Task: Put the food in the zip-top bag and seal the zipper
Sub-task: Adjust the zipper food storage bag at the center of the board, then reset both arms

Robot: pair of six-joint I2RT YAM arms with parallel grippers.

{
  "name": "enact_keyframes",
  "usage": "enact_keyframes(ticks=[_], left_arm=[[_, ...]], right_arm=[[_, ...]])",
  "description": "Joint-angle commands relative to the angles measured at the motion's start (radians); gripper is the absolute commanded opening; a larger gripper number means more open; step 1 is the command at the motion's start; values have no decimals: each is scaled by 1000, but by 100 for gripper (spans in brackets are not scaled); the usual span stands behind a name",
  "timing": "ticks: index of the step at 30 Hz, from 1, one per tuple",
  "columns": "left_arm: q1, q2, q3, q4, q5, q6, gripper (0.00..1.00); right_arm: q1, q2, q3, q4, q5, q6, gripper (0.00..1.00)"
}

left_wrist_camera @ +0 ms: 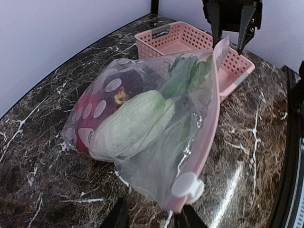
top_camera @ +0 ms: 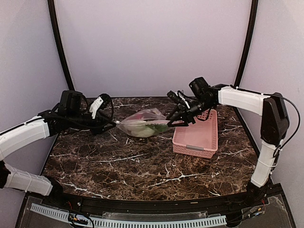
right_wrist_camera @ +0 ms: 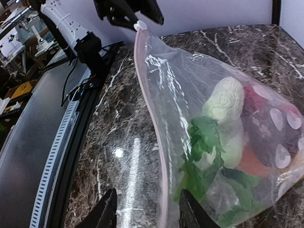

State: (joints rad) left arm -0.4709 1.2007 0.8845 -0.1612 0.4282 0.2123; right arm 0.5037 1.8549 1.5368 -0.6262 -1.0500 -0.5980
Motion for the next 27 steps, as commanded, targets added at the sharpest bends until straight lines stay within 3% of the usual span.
enact_keyframes(ticks=[1,5,7,8,9,12,16,21,27], left_arm=[[-14,-203,22,-168,46,4,44],[-16,-301,84,-262,-79,40,64],[-15,-331,87,-202,-162,36,72],[-15,-336,83,-178,-197,20,78],[-15,-339,80,-125,-271,11,80],[-15,-314,80,-38,-441,-24,97],[-15,-212,128,15,-595,-40,99],[-15,-118,170,26,-704,-62,99],[-14,-142,72,130,-698,-122,99]], right_arm=[[22,-151,-19,-210,-9,-110,52],[-73,-243,20,-212,-21,-38,69],[-143,-272,37,-164,-32,30,82],[-173,-291,35,-119,-19,88,96],[-199,-304,29,-66,4,151,98],[-278,-338,-4,107,153,362,99],[-365,-356,-11,215,389,549,99],[-379,-427,-46,274,700,584,99],[-388,-503,-182,351,719,547,99]])
